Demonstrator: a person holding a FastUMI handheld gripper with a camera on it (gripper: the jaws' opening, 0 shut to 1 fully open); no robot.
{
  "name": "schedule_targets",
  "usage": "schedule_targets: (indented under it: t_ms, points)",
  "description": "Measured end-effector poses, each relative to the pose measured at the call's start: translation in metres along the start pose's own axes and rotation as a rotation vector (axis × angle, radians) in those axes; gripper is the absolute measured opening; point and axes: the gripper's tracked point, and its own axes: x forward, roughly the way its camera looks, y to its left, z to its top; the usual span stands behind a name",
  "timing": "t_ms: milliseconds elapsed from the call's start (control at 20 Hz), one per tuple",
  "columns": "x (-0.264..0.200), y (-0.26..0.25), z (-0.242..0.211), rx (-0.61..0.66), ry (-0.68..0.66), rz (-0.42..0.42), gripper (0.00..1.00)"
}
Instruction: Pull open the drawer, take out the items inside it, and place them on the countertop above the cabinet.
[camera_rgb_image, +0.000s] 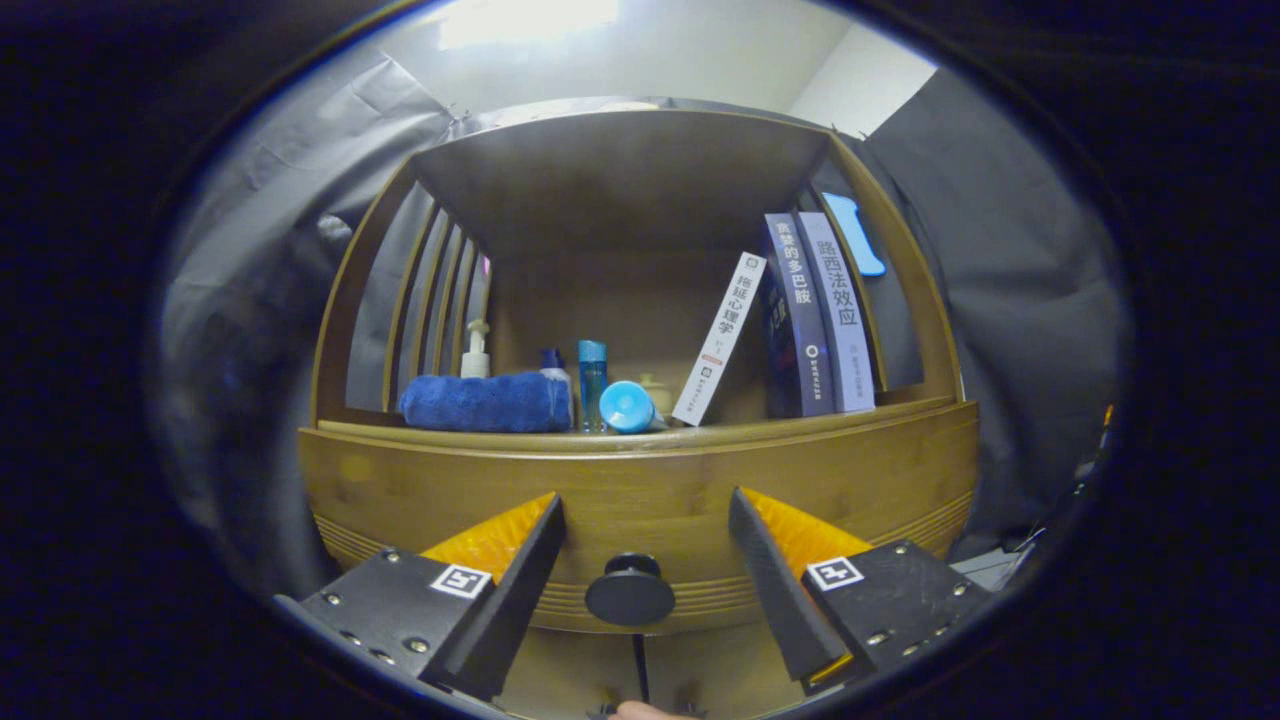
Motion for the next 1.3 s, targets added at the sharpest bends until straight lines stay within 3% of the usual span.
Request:
schedule_targets:
  t_ms: [250,350,500,700,800,1000,1300]
  points:
    - [0.003,-0.001,-0.001,-0.011,-0.014,0.002,0.98]
    - [-0.001,-0.001,-0.015,0.004,0.085,0.014,0.98]
    - [-0.014,0.009,-0.027,0.149,0.163,0.069,0.99]
    - [-0.037,-0.011,-0.026,0.080,0.239,0.039,0.99]
    - [-0.058,-0.011,-0.025,0.065,0.313,0.067,0.99]
    - [-0.095,-0.027,-0.007,0.010,0.378,0.034,0.99]
    - [-0.135,-0.038,0.053,-0.015,0.360,-0.036,0.99]
